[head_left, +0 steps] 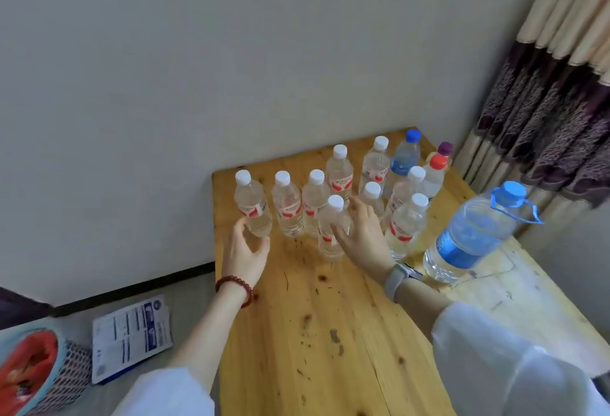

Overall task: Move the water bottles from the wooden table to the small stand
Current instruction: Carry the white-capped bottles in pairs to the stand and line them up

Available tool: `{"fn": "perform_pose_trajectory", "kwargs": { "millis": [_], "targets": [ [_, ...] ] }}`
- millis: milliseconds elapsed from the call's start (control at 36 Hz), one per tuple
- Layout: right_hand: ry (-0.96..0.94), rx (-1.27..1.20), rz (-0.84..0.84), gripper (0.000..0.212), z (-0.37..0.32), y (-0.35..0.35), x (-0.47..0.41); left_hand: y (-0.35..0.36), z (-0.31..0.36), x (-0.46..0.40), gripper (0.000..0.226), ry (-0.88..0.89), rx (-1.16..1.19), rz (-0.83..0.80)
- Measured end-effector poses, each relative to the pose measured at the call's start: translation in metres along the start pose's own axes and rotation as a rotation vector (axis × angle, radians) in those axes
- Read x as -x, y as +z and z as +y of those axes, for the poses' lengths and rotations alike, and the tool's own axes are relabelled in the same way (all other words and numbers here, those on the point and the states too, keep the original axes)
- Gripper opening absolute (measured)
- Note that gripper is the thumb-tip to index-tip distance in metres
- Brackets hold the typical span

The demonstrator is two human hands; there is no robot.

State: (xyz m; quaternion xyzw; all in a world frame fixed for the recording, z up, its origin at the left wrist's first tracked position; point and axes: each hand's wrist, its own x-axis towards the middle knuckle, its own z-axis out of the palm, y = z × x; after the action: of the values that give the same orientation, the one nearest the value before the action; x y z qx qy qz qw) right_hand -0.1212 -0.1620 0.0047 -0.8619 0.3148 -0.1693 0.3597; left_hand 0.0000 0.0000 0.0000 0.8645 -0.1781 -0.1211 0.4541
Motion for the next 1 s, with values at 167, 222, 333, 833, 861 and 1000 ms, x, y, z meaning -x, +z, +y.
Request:
{"fn": "perform_pose_trajectory", "kwargs": {
  "millis": [167, 222, 333, 833, 861, 1000],
  "targets": [
    [0.074, -0.081, -0.032, 0.075, 0.007, 0.024, -0.052, 0.013, -0.003, -0.083, 0.090, -0.119, 0.033, 0.088],
    [0.066, -0.083, -0.023, 0.068, 0.013, 0.032, -0.060, 0.015, -0.005, -0.110, 0.097, -0.126, 0.030, 0.111],
    [0.055, -0.138, 0.020, 0.047, 0.022, 0.046, -0.061, 0.020, -0.006, -0.153, 0.096, -0.087, 0.117, 0.144],
    [0.231, -0.257, 0.121, 0.023, 0.022, 0.075, -0.053, 0.031, -0.048, -0.124, 0.028, 0.317, 0.085, -0.050],
    [0.228, -0.241, 0.114, 0.023, 0.019, 0.074, -0.047, 0.026, -0.047, -0.115, 0.030, 0.330, 0.099, -0.064],
    [0.244, -0.194, 0.147, 0.027, 0.004, 0.060, 0.001, 0.006, -0.046, -0.062, 0.030, 0.401, 0.200, -0.165]
  ]
}}
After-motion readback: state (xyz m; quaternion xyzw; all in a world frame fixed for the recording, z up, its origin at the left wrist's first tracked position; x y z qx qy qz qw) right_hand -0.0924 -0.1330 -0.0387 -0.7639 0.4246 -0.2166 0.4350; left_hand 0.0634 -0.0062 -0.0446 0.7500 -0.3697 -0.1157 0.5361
